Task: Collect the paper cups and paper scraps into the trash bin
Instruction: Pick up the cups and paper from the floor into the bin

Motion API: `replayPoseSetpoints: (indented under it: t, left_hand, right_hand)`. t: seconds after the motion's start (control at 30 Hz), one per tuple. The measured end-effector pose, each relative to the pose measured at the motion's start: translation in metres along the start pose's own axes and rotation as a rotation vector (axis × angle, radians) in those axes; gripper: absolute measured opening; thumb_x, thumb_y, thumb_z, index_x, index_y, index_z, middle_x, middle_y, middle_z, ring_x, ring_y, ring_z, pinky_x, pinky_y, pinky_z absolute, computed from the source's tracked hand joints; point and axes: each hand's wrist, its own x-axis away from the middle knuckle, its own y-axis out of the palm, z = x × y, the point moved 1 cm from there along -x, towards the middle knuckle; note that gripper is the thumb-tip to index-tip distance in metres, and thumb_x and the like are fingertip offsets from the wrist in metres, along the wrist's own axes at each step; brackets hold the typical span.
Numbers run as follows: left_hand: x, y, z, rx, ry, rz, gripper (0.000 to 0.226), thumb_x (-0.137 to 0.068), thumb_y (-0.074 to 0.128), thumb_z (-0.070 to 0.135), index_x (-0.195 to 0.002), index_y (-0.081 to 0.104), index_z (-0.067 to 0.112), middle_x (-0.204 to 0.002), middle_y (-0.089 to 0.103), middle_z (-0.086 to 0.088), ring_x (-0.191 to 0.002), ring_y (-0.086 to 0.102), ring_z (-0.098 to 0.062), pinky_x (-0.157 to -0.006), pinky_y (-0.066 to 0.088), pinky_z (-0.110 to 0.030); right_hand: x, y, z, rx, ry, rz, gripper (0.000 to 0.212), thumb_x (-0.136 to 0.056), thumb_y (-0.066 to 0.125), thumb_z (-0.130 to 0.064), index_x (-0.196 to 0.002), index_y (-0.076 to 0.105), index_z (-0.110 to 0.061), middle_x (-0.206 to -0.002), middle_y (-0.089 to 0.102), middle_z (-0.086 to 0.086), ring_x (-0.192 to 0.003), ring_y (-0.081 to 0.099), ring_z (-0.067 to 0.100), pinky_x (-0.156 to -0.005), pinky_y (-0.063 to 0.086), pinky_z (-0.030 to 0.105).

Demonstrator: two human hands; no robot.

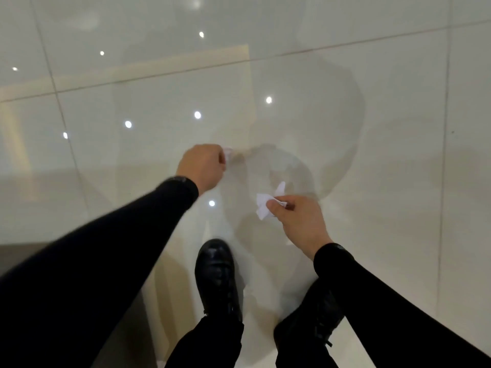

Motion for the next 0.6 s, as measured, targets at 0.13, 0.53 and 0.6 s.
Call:
replayPoseSetpoints:
  t: [0.13, 0.53, 0.6]
  left_hand:
    - [0.084, -0.026, 0.036, 0.422, -0.044, 0.016, 0.025, -0.082, 0.062, 0.016, -0.107, 0.061, 0.018, -0.09, 0.073, -0.003, -0.088, 0.066, -0.023, -0.082, 0.048, -0.029]
    - [0.252, -0.191, 0.081, 0.867, -0.041, 0.165, 0.012, -0.079, 0.07, 0.026, -0.081, 0.073, 0.015, -0.081, 0.071, 0.002, -0.081, 0.065, -0.015, -0.074, 0.048, -0.021]
    - [0.273, -0.216, 0.084, 0.81, -0.021, 0.236, 0.006, -0.077, 0.072, 0.032, -0.075, 0.069, 0.027, -0.086, 0.063, 0.012, -0.085, 0.06, -0.009, -0.076, 0.046, -0.019]
  right_hand:
    - [0.048, -0.015, -0.022, -0.163, 0.066, 0.076, 0.02, -0.087, 0.061, -0.018, -0.072, 0.072, -0.012, -0.064, 0.064, 0.003, -0.064, 0.062, 0.018, -0.071, 0.052, 0.032]
    - [0.218, -0.063, -0.184, -0.535, -0.115, -0.178, 0.028, -0.096, 0.051, -0.022, -0.095, 0.074, -0.006, -0.102, 0.073, 0.012, -0.096, 0.07, 0.021, -0.078, 0.059, 0.023]
    - [0.247, -0.072, -0.202, -0.575, -0.146, -0.182, 0.028, -0.095, 0.052, -0.022, -0.1, 0.072, -0.003, -0.104, 0.073, 0.014, -0.098, 0.069, 0.023, -0.08, 0.058, 0.024]
